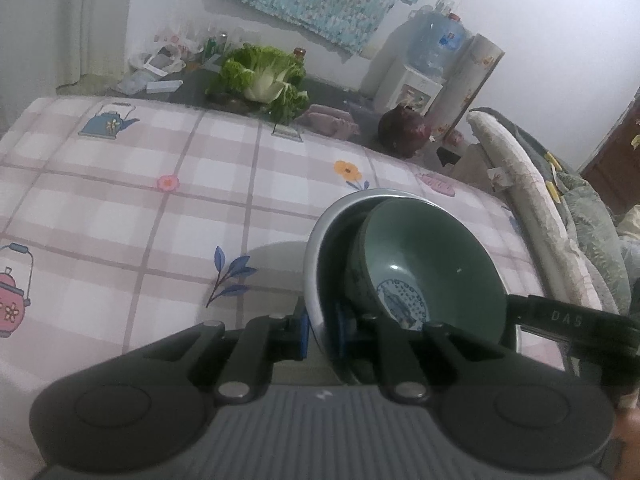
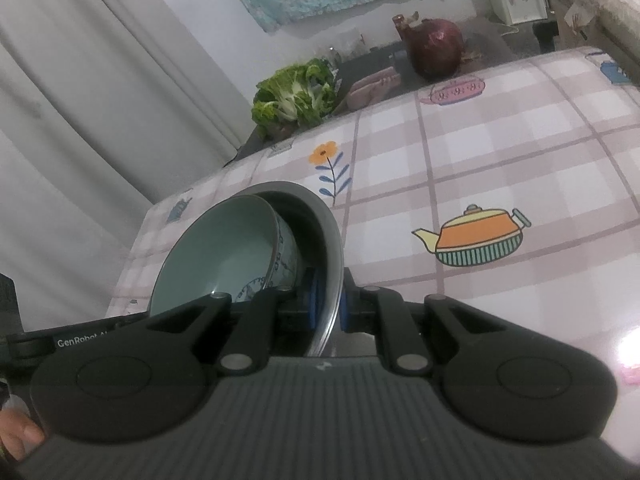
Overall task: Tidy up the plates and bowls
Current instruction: 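Lift and carry the steel bowl with green bowl toward the white plate, then lower the steel bowl onto the white plate and open both grippers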
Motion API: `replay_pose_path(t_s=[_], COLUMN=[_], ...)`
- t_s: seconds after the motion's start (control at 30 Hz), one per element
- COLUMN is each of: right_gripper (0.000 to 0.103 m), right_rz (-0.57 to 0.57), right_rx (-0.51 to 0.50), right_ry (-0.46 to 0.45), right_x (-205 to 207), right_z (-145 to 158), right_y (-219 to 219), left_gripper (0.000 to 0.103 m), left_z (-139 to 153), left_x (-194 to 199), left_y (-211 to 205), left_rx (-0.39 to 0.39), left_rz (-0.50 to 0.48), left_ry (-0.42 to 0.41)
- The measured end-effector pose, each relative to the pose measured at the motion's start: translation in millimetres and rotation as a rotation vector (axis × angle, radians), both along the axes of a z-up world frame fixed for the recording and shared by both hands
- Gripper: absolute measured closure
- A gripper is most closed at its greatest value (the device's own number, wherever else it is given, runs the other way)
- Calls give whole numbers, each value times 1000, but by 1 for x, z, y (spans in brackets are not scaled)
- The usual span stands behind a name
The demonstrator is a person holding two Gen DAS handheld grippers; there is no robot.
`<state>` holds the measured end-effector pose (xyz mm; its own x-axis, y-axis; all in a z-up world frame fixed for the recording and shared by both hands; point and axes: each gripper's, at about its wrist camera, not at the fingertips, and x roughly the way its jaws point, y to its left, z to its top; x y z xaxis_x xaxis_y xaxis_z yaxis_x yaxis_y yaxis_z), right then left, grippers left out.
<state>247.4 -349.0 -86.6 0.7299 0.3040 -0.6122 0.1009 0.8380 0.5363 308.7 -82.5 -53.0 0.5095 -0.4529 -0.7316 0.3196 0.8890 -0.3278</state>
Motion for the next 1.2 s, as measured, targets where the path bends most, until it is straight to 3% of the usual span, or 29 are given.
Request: replay_pose_path(t_s=[0.33, 0.67, 0.93, 1.2], right_gripper=[93, 93, 93, 93], right_rz=[-9, -17, -11, -13], right_rx=[-5, -5, 20, 33], right_ry=[-33, -51, 0, 49], right_x=[-28, -94, -152, -183], right_z=[32, 59, 42, 13], right_y=[4, 17, 34, 45], left_gripper=[91, 91, 91, 91], left_z=[33, 57, 42, 20], left_x=[-31, -96, -144, -165], left_y=[5, 18, 30, 33], left_rx=[-7, -14, 3, 33], left_rz=[-8, -13, -15, -16], left_ry=[-44, -77, -40, -4])
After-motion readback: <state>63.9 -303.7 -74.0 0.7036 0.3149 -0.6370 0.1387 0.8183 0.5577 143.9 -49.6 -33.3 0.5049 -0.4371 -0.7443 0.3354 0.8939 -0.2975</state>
